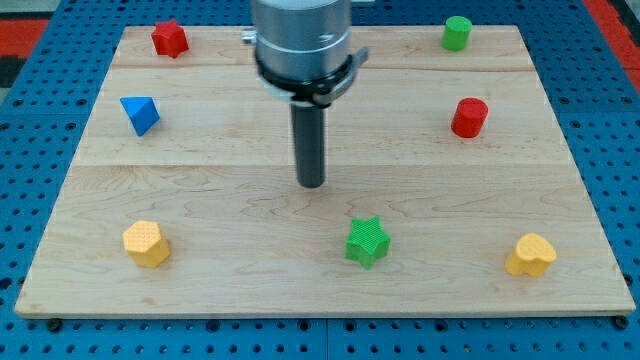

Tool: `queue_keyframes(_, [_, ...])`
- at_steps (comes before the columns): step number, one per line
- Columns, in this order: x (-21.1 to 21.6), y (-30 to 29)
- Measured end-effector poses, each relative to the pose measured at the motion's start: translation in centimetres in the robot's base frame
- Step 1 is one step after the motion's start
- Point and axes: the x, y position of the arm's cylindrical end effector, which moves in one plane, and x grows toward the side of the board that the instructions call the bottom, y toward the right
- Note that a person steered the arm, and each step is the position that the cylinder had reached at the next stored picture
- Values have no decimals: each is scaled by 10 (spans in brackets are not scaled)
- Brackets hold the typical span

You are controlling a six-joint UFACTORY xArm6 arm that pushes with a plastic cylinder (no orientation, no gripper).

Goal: Move the green circle to the center of the board

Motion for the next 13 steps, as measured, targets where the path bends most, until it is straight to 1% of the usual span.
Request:
queue_keyframes(1, [-33,38])
queue_keyframes(3, [-114,58])
queue_keyframes(4, [-167,135])
queue_keyframes(5, [-190,209])
queue_keyframes(6, [-225,238])
queue_keyframes(7, [-268,243])
queue_keyframes(8, [-268,227])
queue_keyframes(9, [-267,152])
queue_keyframes(10, [-259,125])
queue_keyframes(11, [-237,141])
queue_keyframes(12, [-227,157])
queue_keyframes(13, [-210,129])
